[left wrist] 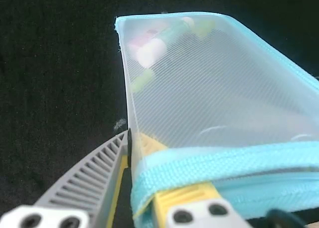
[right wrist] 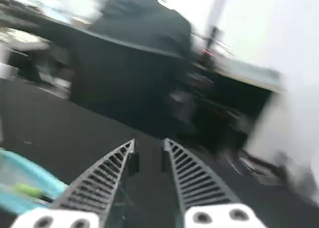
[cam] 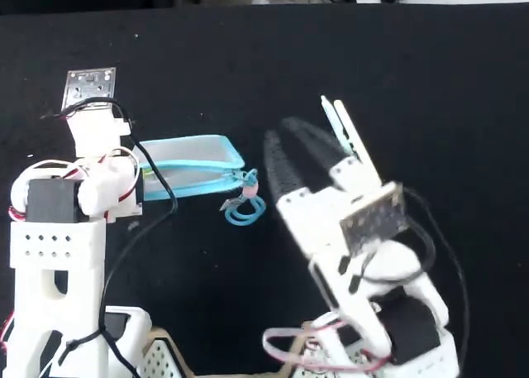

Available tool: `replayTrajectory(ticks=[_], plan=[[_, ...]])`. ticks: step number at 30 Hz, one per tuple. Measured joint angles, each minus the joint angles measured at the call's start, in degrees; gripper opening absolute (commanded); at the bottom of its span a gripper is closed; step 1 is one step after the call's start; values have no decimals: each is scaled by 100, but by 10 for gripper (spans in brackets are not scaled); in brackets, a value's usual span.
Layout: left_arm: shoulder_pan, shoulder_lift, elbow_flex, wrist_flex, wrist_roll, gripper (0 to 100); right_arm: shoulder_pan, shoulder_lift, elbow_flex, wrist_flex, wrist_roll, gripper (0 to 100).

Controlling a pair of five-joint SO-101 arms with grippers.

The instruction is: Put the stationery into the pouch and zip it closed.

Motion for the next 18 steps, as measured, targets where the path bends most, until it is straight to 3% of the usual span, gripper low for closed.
replayTrajectory(ticks=[7,18], plan=[[0,0,0,0,0,30,1705,1635,387,26,35,123],[0,0,0,0,0,30,2251,4941,-818,26,26,121]])
